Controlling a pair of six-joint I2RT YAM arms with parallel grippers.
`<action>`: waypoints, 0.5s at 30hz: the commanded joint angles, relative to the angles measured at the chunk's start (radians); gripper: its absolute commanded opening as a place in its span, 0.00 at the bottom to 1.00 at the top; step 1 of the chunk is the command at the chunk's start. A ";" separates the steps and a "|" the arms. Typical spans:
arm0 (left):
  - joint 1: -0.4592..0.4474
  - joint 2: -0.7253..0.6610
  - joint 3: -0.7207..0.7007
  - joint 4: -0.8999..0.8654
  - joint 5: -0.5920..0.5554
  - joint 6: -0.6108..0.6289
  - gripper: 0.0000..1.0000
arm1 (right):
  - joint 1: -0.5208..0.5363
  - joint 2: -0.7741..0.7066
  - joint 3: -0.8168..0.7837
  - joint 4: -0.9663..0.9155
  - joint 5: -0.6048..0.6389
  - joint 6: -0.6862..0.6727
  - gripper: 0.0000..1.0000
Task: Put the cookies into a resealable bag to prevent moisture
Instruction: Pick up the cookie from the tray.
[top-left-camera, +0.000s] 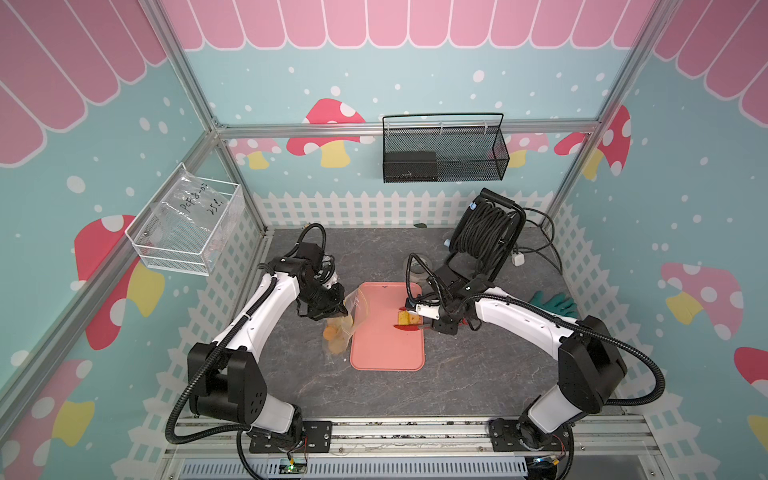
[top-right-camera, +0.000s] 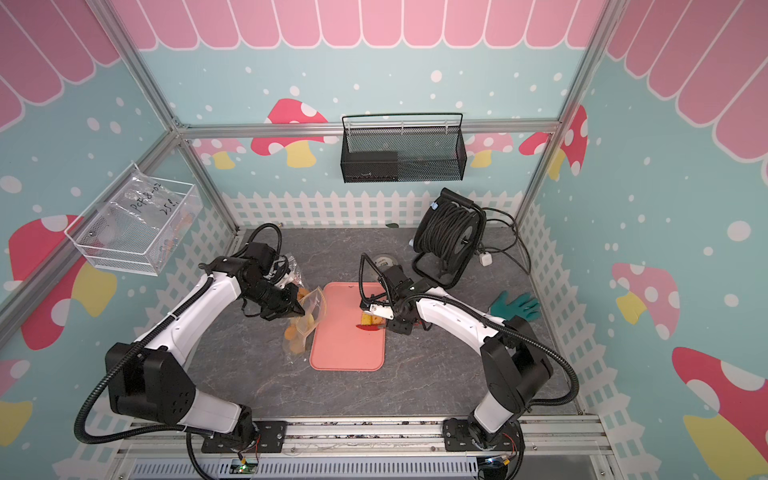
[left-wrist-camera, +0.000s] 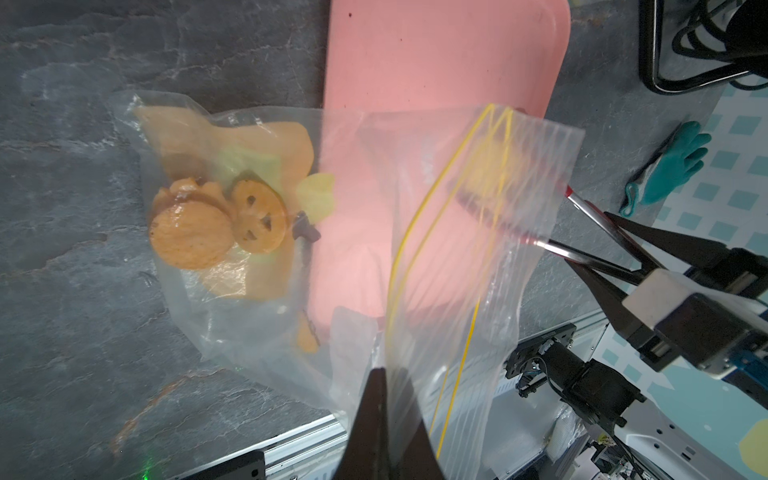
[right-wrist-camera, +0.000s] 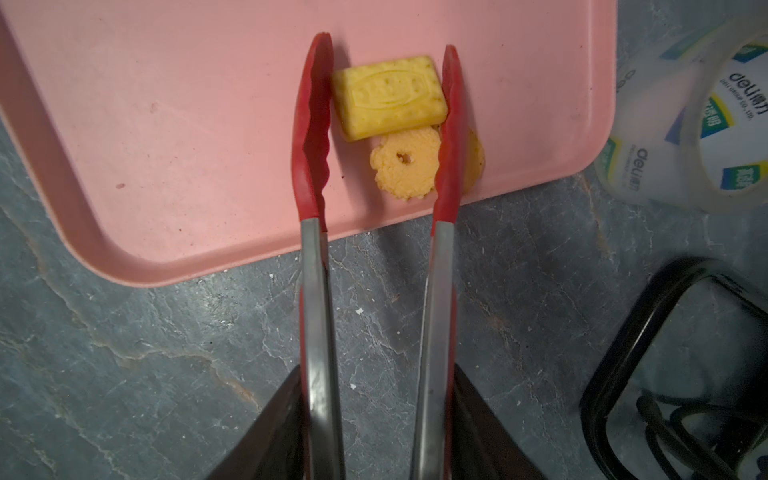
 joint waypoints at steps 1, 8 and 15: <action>0.002 -0.005 -0.013 0.004 0.016 0.025 0.00 | 0.006 -0.022 0.040 -0.018 0.005 -0.006 0.45; 0.003 -0.007 -0.005 0.004 0.013 0.024 0.00 | 0.005 -0.125 0.076 -0.003 -0.060 0.032 0.41; 0.003 -0.003 0.012 -0.006 0.007 0.026 0.00 | 0.006 -0.236 0.130 0.071 -0.305 0.105 0.40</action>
